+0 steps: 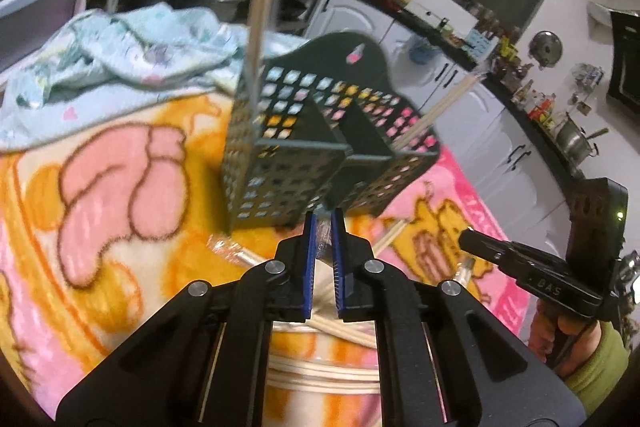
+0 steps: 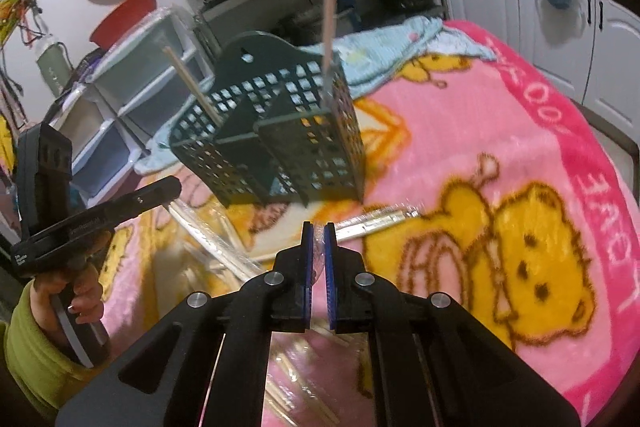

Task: Organize utensils
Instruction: 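Lift the chopsticks with both tools and carry them above the caddy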

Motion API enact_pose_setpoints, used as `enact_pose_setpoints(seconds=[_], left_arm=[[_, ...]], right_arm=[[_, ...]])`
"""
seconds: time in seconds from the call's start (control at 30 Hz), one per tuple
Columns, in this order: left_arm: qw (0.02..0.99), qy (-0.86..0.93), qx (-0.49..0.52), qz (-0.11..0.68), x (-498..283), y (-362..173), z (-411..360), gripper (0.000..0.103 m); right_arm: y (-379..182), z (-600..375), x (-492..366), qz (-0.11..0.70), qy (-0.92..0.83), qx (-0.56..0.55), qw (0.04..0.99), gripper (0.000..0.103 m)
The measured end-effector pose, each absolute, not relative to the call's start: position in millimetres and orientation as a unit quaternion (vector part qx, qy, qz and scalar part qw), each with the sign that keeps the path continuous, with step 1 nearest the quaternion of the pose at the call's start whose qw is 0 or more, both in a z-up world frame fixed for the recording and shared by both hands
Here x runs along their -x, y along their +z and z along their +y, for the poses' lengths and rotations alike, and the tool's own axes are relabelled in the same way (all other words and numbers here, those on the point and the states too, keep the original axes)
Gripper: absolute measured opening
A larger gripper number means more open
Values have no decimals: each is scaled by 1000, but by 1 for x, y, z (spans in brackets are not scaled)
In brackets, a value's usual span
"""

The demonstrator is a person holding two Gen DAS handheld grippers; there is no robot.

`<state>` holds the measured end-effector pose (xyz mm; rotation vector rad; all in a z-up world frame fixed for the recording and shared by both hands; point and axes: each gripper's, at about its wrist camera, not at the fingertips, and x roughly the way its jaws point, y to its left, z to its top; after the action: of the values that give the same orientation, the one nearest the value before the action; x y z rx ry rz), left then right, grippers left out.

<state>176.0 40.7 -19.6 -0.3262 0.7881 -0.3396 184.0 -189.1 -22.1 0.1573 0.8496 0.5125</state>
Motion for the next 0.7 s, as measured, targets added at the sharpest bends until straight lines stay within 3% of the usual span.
enact_pose_setpoints(seconds=[0.7], left_arm=[[921, -201, 129, 308, -155, 37, 22, 3]], right_arm=[[37, -174, -155, 332, 276, -32, 902, 5]])
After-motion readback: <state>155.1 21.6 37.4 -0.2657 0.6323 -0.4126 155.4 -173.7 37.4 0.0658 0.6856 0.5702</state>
